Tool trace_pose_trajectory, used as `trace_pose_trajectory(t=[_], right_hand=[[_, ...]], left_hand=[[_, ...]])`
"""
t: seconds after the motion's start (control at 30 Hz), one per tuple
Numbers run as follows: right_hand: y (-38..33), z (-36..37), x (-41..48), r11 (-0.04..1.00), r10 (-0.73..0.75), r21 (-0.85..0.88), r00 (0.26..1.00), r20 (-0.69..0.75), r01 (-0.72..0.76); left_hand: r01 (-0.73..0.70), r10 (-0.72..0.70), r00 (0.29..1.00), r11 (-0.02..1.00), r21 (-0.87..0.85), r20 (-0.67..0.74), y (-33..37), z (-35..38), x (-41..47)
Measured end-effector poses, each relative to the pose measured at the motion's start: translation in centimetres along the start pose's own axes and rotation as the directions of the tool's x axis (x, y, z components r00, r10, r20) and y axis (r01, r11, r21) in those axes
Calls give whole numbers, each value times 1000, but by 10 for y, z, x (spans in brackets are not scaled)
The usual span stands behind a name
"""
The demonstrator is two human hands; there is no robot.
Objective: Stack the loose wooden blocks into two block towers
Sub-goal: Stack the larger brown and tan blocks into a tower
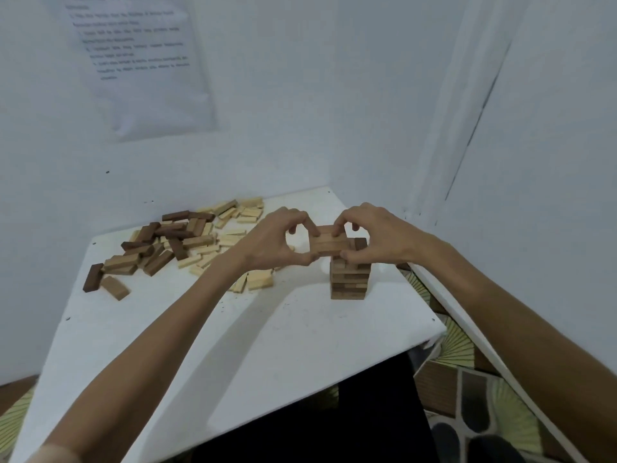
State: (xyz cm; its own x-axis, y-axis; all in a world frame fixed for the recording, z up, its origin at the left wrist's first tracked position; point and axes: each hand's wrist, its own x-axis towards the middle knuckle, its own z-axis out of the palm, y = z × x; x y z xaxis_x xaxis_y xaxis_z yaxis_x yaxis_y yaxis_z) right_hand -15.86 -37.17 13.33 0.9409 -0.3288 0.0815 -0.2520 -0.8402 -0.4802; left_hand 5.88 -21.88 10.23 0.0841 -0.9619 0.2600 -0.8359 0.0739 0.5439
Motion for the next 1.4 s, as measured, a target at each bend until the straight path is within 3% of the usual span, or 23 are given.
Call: trace_pose_trajectory(t=[0.63,1.4], right_hand=[[23,-8,-31,997,75,-5,997,-1,-75],[31,-2,-28,999,49,-10,999,-16,-49]], left_hand=[[13,-14,995,1000,13,99,13,29,26],[-12,9,996,1000,24,92,9,29,25]])
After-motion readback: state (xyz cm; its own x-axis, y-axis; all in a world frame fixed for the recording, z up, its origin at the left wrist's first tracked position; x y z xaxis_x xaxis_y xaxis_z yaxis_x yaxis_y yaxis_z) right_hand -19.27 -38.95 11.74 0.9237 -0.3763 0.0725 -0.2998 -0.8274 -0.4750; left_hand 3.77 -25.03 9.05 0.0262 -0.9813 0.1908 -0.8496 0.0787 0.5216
